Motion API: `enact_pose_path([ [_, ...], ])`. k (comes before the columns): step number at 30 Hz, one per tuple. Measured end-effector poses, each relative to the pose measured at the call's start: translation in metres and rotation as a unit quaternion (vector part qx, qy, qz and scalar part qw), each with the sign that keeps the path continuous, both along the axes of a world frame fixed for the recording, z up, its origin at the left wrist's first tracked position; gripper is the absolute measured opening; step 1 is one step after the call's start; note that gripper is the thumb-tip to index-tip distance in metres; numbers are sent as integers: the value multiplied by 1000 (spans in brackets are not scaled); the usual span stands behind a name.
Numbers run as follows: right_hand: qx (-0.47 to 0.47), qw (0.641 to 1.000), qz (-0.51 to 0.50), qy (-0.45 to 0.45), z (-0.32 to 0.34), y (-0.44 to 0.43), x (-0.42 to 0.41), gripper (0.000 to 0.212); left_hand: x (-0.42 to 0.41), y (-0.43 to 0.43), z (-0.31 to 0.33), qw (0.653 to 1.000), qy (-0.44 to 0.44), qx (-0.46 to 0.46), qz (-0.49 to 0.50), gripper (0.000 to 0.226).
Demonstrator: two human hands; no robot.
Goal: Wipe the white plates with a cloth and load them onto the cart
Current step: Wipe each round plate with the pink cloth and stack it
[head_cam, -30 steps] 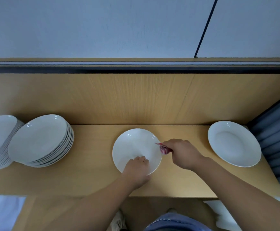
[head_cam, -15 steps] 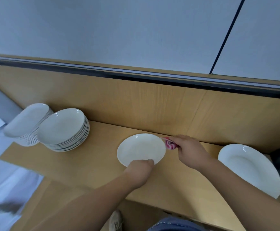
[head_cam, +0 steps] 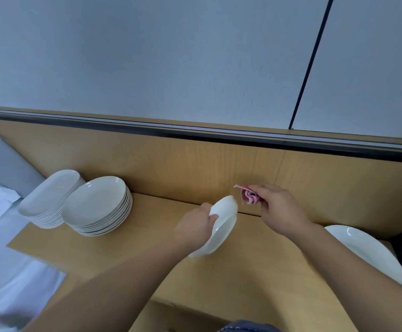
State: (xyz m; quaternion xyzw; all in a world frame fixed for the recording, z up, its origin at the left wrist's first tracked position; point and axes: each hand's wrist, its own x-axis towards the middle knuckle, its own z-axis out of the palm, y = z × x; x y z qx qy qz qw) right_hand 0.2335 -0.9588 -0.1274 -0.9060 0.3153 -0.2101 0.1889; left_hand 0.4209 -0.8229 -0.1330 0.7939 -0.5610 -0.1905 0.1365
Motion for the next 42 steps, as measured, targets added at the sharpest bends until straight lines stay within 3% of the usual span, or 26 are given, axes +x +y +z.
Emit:
enact_pose_path([
  [11,-3,999,32,32,-12,12,43,59,61,11,-3,989,107,-27,100,29],
  [17,-11,995,63,81,-20,26,93,54,103,36,-26,980,183,24,78,77],
  [26,12,982,97,159,-58,20,175,63,145,54,-60,979,181,76,63,87],
  [31,76,972,114,189,-86,24,202,61,153,57,-73,974,190,96,72,84],
  [37,161,967,89,174,-105,32,197,75,155,61,-80,966,220,99,91,83],
  [42,255,955,-12,150,-121,38,162,55,156,63,-82,964,229,100,94,84],
])
